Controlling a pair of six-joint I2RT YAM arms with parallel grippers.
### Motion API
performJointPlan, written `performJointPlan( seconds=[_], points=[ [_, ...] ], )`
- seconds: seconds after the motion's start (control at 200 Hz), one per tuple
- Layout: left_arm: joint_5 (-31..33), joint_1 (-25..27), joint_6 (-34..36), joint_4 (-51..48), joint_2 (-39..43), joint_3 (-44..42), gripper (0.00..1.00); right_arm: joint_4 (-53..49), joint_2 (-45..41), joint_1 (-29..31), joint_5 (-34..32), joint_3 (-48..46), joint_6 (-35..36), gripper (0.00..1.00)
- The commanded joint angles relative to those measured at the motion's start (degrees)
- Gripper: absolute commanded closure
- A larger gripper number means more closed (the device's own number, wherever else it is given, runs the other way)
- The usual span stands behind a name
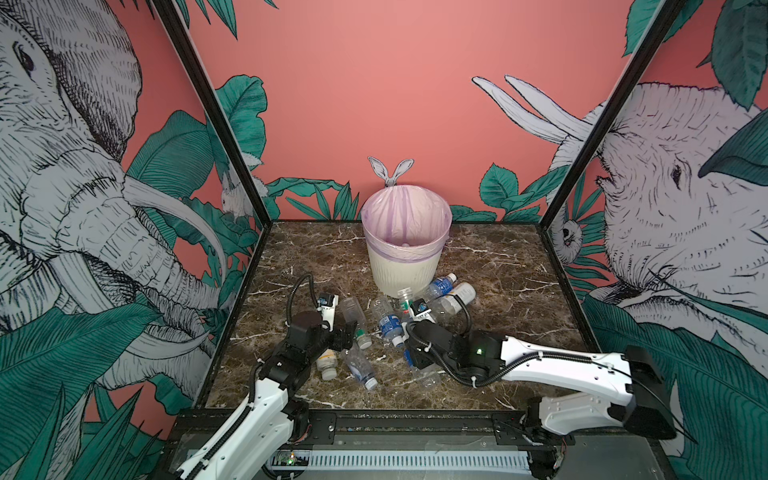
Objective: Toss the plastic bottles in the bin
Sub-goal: 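Lift the green-labelled bottle with the right gripper and carry it over the bin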
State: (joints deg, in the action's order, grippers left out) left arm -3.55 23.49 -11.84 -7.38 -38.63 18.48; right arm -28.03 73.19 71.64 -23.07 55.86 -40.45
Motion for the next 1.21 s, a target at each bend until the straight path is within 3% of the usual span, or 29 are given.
performJointPlan(
  seconds=[0.0,0.31,0.695,0.955,1.03,1.2],
  points=[
    [0.5,0.3,-0.2,0.7,0.0,0.0,0.11,4.8,-5.7,0.3,-6.3,-2.7,1.2,0.40],
    [0.5,0.3,-0.2,0.6,-0.5,0.1,0.11,9.3,-19.3,0.5,-11.7,-8.0,6.8,0.40],
    [0.6,0.2,-0.2,0.6,0.0,0.1,0.11,12.0,-27.3,0.9,-17.9,0.6,18.2,0.42],
    [0.3,0.3,-0.2,0.7,-0.3,0.1,0.11,12.0,-14.3,-1.0,-19.0,23.4,28.6,0.47],
    [0.2,0.2,-0.2,0.7,-0.3,0.1,0.11,8.8,-7.9,-6.2,-14.7,32.8,28.3,0.51],
    [0.5,0.2,-0.2,0.6,0.2,-0.1,0.11,1.6,12.1,-18.3,-5.1,57.2,27.4,0.49]
  ],
)
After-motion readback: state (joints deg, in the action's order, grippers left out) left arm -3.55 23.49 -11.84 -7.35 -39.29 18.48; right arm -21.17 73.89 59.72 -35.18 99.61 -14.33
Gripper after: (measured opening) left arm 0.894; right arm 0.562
